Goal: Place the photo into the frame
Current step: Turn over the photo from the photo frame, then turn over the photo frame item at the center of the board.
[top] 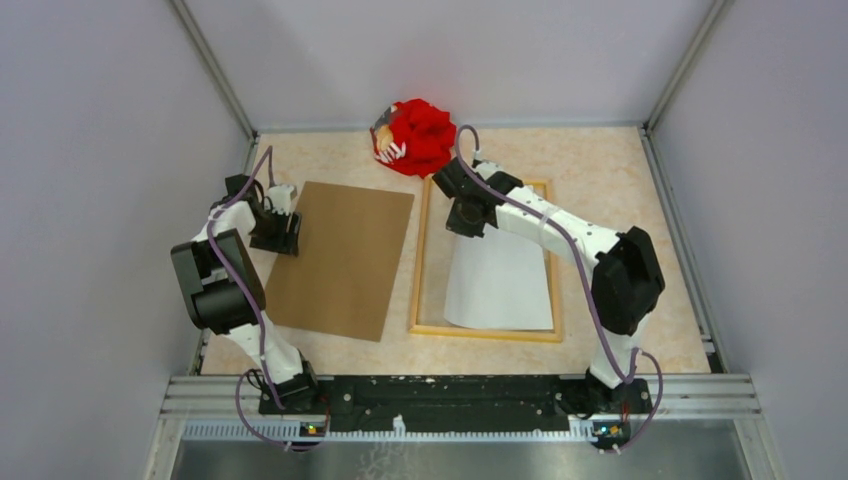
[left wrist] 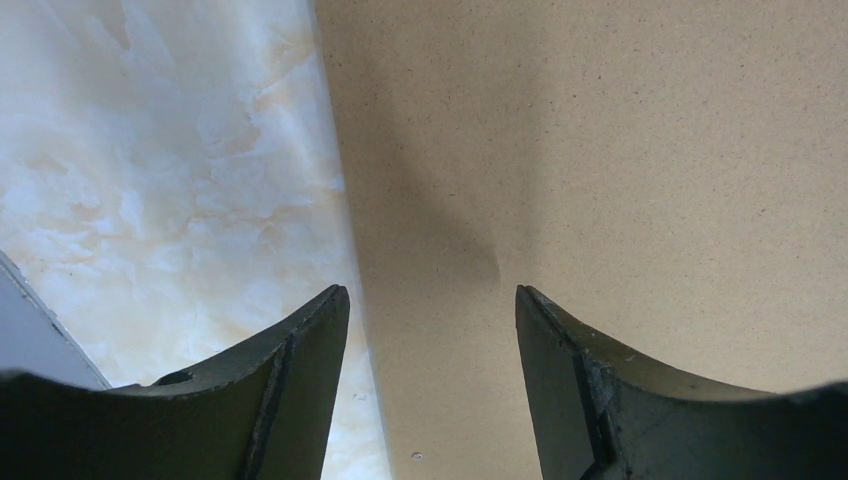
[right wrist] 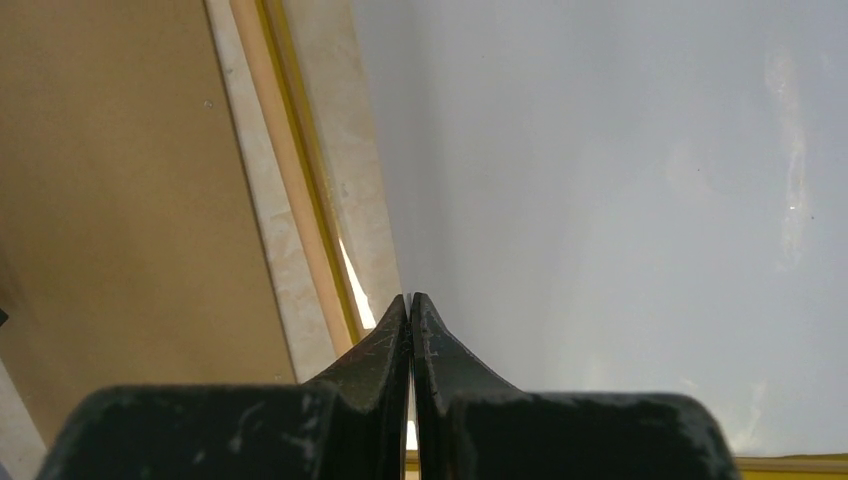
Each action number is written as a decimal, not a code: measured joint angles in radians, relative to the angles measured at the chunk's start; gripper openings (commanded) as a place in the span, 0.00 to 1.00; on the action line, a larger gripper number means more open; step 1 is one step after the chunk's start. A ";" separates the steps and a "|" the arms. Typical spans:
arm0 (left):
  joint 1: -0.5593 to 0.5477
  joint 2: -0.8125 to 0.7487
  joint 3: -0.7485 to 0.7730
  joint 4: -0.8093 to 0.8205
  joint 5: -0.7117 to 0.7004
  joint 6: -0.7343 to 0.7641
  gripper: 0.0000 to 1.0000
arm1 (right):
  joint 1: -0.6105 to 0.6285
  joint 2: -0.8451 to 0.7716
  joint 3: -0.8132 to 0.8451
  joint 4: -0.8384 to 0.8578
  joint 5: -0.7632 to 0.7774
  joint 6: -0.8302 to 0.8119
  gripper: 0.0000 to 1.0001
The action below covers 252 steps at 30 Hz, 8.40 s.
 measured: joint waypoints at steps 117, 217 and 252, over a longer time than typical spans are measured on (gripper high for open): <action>0.045 0.103 0.034 0.196 -0.063 -0.009 0.66 | 0.102 0.379 0.054 0.527 -0.350 0.141 0.75; -0.387 -0.463 0.114 -0.058 0.367 0.178 0.98 | -0.219 -0.116 -0.037 0.542 -0.606 0.033 0.00; -0.546 -1.003 -0.387 0.298 0.314 0.715 0.62 | -0.227 -0.344 -0.171 0.653 -0.572 0.352 0.00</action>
